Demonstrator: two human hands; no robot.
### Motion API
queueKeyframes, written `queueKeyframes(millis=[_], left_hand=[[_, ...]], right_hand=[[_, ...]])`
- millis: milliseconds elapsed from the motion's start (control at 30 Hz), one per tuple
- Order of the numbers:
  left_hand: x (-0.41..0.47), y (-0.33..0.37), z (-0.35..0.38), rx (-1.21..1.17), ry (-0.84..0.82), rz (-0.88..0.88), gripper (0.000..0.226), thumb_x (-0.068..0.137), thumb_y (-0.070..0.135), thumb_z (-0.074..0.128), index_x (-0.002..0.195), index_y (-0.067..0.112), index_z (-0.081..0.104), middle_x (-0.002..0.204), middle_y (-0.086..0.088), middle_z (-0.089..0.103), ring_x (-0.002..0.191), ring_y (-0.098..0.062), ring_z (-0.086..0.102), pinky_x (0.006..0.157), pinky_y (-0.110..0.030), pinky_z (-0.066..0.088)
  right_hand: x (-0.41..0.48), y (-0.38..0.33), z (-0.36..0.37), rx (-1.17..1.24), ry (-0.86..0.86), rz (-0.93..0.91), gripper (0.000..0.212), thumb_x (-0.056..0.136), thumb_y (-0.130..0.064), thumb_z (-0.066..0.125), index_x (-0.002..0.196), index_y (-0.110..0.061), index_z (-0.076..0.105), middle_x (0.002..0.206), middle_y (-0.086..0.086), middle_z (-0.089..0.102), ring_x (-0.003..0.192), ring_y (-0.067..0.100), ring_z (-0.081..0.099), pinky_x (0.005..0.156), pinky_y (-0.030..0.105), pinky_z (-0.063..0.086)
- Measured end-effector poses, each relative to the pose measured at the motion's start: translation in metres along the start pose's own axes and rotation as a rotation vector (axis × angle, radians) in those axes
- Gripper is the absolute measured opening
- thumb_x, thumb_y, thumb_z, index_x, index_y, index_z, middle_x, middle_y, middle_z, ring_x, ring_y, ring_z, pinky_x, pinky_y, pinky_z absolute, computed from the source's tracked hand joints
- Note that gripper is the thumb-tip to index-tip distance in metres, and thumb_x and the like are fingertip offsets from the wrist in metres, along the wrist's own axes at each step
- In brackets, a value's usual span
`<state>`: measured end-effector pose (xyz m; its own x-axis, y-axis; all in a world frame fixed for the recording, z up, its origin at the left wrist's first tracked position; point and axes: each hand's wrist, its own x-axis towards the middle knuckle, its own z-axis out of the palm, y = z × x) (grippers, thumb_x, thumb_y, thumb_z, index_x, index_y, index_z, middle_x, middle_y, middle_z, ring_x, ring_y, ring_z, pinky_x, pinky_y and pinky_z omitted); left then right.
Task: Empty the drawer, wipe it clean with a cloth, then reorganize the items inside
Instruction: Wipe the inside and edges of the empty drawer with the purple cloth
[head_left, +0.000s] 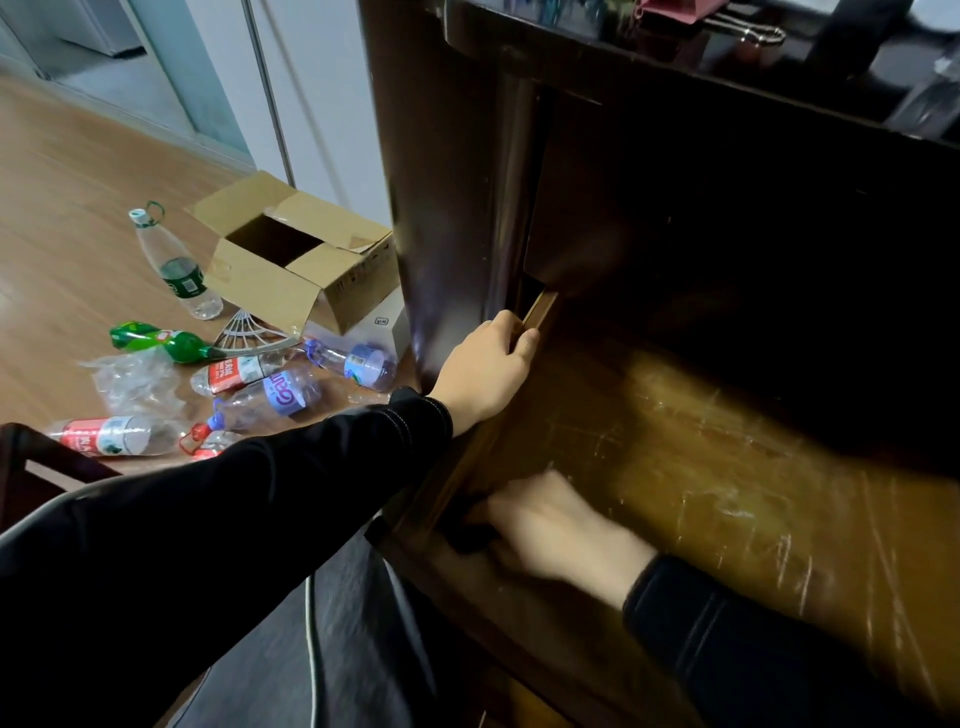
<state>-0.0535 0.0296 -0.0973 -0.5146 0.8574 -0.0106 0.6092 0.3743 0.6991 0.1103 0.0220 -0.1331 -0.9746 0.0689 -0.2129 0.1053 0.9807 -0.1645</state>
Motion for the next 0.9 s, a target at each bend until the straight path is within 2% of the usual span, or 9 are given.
queueKeyframes(millis=[200, 333, 400, 533, 667, 733, 800, 833, 900], left_hand=[[-0.001, 0.002, 0.001, 0.006, 0.019, -0.009, 0.033, 0.104, 0.048, 0.036, 0.107, 0.019, 0.051, 0.106, -0.002, 0.062, 0.095, -0.023, 0.058, 0.081, -0.037, 0.042], [0.0, 0.002, 0.0, 0.008, 0.014, -0.001, 0.033, 0.104, 0.048, 0.036, 0.108, 0.019, 0.051, 0.104, -0.001, 0.061, 0.094, -0.021, 0.059, 0.084, -0.04, 0.047], [-0.001, 0.001, 0.0, 0.004, 0.008, -0.004, 0.034, 0.104, 0.049, 0.035, 0.109, 0.019, 0.05, 0.104, -0.001, 0.061, 0.093, -0.021, 0.059, 0.085, -0.043, 0.049], [-0.002, 0.002, -0.001, -0.014, 0.014, -0.011, 0.035, 0.103, 0.049, 0.036, 0.108, 0.018, 0.051, 0.105, -0.003, 0.062, 0.094, -0.023, 0.059, 0.087, -0.043, 0.049], [-0.002, 0.003, 0.0, -0.012, 0.026, -0.02, 0.035, 0.103, 0.048, 0.037, 0.108, 0.017, 0.053, 0.108, -0.004, 0.063, 0.098, -0.026, 0.059, 0.089, -0.043, 0.048], [-0.001, 0.004, 0.0, -0.007, 0.026, -0.018, 0.034, 0.103, 0.048, 0.037, 0.107, 0.018, 0.052, 0.107, -0.003, 0.063, 0.097, -0.025, 0.059, 0.087, -0.042, 0.048], [-0.001, 0.003, 0.0, -0.006, 0.024, -0.015, 0.033, 0.103, 0.048, 0.037, 0.107, 0.019, 0.052, 0.106, -0.002, 0.063, 0.096, -0.024, 0.059, 0.084, -0.041, 0.047], [-0.002, 0.003, -0.001, -0.005, 0.02, -0.011, 0.033, 0.103, 0.048, 0.037, 0.107, 0.018, 0.052, 0.105, -0.002, 0.062, 0.095, -0.024, 0.059, 0.084, -0.041, 0.048], [-0.003, 0.004, -0.001, 0.014, 0.02, 0.007, 0.033, 0.104, 0.046, 0.036, 0.106, 0.017, 0.052, 0.102, -0.002, 0.061, 0.093, -0.024, 0.059, 0.081, -0.04, 0.047]], right_hand=[[0.011, 0.029, -0.026, -0.039, 0.057, 0.198, 0.034, 0.098, -0.027, 0.054, 0.131, -0.024, 0.059, 0.115, 0.004, 0.067, 0.109, 0.028, 0.062, 0.084, 0.036, 0.047], [-0.005, -0.019, -0.007, -0.006, -0.05, 0.016, 0.023, 0.098, -0.014, 0.052, 0.115, -0.016, 0.067, 0.105, 0.007, 0.069, 0.102, 0.03, 0.065, 0.074, 0.032, 0.04], [-0.005, -0.038, -0.006, 0.007, -0.183, -0.051, 0.019, 0.096, -0.015, 0.057, 0.111, -0.013, 0.069, 0.105, 0.011, 0.07, 0.098, 0.032, 0.067, 0.073, 0.036, 0.048], [0.005, -0.004, -0.021, 0.026, -0.104, 0.021, 0.032, 0.098, -0.024, 0.054, 0.129, -0.02, 0.062, 0.119, 0.007, 0.066, 0.112, 0.03, 0.06, 0.093, 0.037, 0.047], [0.012, 0.019, -0.033, -0.058, -0.052, 0.141, 0.035, 0.099, -0.026, 0.053, 0.134, -0.021, 0.057, 0.122, 0.005, 0.064, 0.116, 0.028, 0.058, 0.091, 0.035, 0.043], [0.006, 0.006, -0.032, -0.057, 0.013, 0.067, 0.028, 0.096, -0.017, 0.057, 0.122, -0.017, 0.065, 0.11, 0.006, 0.067, 0.105, 0.029, 0.063, 0.085, 0.036, 0.049], [-0.002, -0.015, -0.023, 0.002, 0.069, -0.065, 0.011, 0.083, -0.004, 0.071, 0.091, -0.011, 0.072, 0.082, 0.008, 0.069, 0.078, 0.028, 0.069, 0.066, 0.034, 0.056], [-0.003, -0.026, -0.018, 0.007, 0.015, -0.117, 0.008, 0.082, -0.002, 0.072, 0.084, -0.01, 0.072, 0.076, 0.007, 0.069, 0.073, 0.027, 0.07, 0.062, 0.033, 0.057], [-0.003, -0.033, -0.008, -0.027, -0.131, -0.139, 0.016, 0.096, -0.007, 0.056, 0.099, -0.011, 0.071, 0.093, 0.008, 0.071, 0.092, 0.029, 0.069, 0.076, 0.036, 0.055]])
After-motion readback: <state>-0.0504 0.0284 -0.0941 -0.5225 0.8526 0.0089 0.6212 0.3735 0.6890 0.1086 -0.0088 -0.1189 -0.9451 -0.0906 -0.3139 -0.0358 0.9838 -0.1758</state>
